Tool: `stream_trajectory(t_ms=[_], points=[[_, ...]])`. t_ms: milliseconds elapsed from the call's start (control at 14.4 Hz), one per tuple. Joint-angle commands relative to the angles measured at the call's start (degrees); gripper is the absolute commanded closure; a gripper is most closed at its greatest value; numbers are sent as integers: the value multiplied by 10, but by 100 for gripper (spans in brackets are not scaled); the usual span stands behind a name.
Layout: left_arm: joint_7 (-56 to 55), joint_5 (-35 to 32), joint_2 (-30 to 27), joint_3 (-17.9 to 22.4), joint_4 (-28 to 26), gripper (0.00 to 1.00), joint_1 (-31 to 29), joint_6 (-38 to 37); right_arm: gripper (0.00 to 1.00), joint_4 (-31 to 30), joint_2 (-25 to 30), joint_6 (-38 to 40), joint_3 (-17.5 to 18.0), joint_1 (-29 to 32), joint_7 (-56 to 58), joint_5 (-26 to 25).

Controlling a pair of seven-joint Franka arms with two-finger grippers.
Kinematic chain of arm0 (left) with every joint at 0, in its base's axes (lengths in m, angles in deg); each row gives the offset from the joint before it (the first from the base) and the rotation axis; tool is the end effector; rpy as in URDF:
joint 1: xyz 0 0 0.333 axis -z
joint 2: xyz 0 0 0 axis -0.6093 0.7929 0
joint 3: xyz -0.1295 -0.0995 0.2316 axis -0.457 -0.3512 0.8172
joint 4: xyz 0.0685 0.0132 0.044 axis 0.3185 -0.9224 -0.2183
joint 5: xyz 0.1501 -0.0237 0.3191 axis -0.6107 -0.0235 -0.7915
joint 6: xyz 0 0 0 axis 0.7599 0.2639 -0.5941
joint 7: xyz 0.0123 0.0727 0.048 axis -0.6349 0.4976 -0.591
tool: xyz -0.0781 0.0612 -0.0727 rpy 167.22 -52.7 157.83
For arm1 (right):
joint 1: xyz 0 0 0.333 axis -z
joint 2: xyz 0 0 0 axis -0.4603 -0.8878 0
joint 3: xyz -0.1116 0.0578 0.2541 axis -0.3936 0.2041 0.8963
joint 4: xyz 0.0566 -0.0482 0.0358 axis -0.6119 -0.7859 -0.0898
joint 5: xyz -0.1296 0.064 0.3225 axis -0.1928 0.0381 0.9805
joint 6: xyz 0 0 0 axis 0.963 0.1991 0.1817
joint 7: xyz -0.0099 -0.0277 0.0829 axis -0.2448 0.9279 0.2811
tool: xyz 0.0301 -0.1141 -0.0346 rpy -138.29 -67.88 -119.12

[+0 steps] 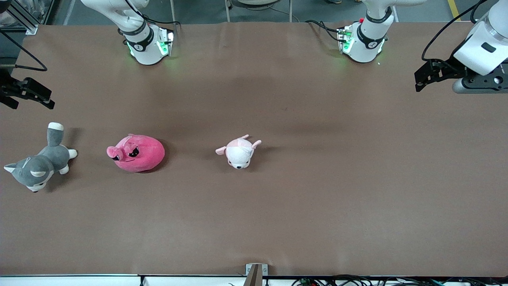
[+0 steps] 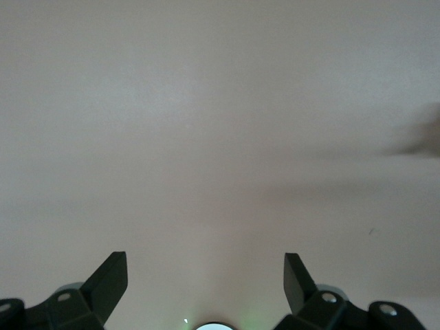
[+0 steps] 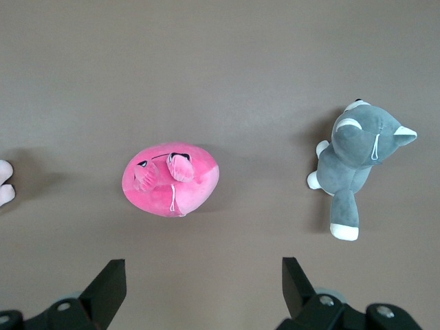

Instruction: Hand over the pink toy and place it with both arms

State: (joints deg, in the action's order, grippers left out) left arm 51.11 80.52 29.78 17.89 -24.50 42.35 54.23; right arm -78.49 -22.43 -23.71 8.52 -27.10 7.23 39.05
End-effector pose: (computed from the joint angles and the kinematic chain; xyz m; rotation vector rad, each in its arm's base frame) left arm 0.4755 -0.0738 0.5922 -3.0936 0.0855 0.0272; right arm 0.4991 -0.0340 0.5827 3.1194 -0.0116 0.0630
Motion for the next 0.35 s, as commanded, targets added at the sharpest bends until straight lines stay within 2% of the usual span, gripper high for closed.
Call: stream_trajectory(t_ms=[0, 278], points=[[5, 11, 8, 1, 13, 0, 3, -2, 0, -19, 17, -9, -2, -5, -9, -14], [5, 30, 12, 1, 15, 0, -2, -2, 0, -19, 16, -11, -2, -5, -9, -14]])
